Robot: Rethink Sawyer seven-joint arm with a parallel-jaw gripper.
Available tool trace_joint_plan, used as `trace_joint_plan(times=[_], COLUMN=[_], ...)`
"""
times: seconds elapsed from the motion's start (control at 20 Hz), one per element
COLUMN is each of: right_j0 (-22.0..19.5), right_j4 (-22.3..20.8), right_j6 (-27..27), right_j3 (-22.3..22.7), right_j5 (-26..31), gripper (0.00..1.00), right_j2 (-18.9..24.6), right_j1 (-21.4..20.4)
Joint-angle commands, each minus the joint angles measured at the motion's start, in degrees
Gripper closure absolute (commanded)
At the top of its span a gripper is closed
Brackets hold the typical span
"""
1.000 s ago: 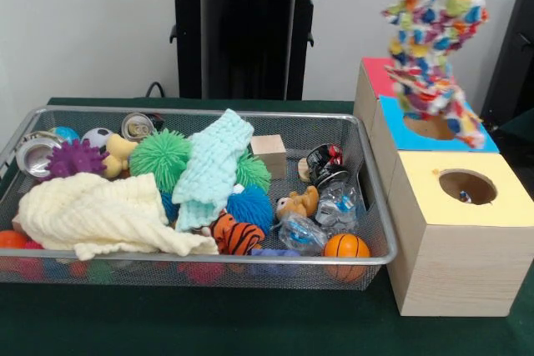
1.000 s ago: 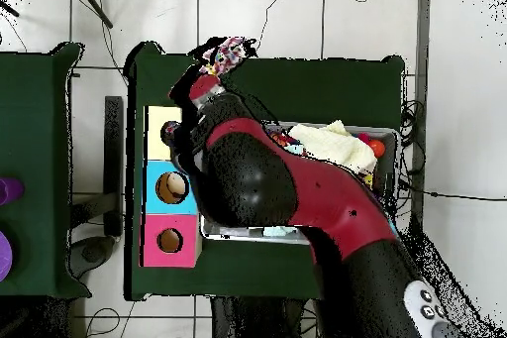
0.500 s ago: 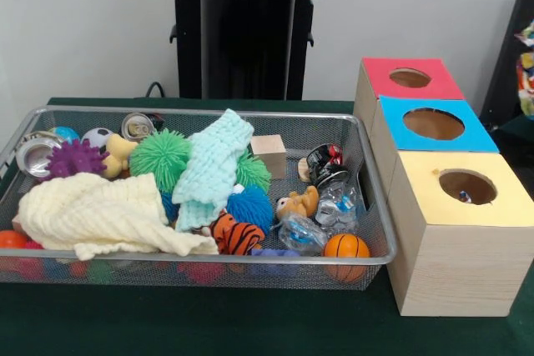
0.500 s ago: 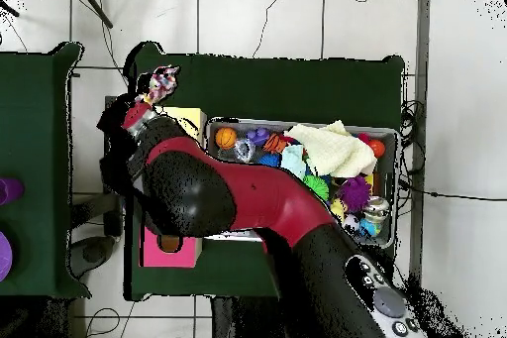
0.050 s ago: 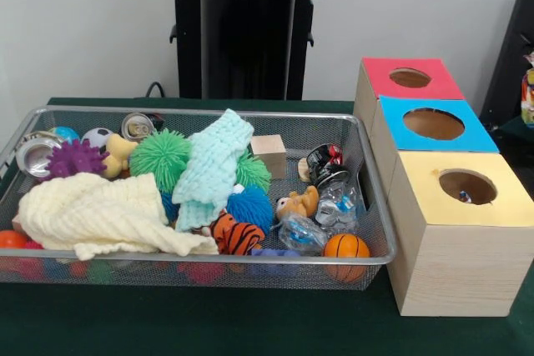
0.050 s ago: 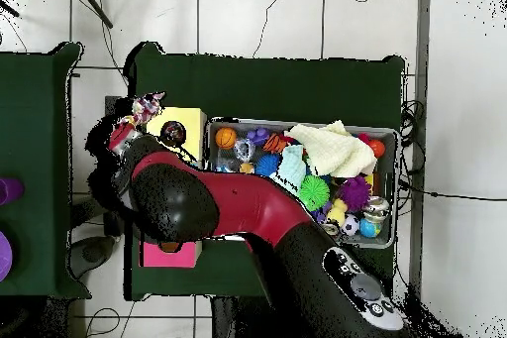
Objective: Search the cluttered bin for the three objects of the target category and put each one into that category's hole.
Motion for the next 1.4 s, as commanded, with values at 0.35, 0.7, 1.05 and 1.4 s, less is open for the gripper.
trace_joint_plan(times=[0.35, 0.7, 1.05, 1.4], right_j0=[4.52, 6.8, 8.58, 8.56], right_j4=[-4.39, -6.76, -12.63, -17.8], right_j6=[1.91, 1.23, -2.88, -3.25], right_j3=[-1.57, -3.27, -7.65, -10.09], right_j5=[3.54, 4.63, 12.3, 17.08], gripper=[1.0, 1.0, 1.0, 1.0], right_j2=[-10.15, -13.84, -19.55, -21.29], right_j1=[-0.48, -2.03, -3.45, -2.78])
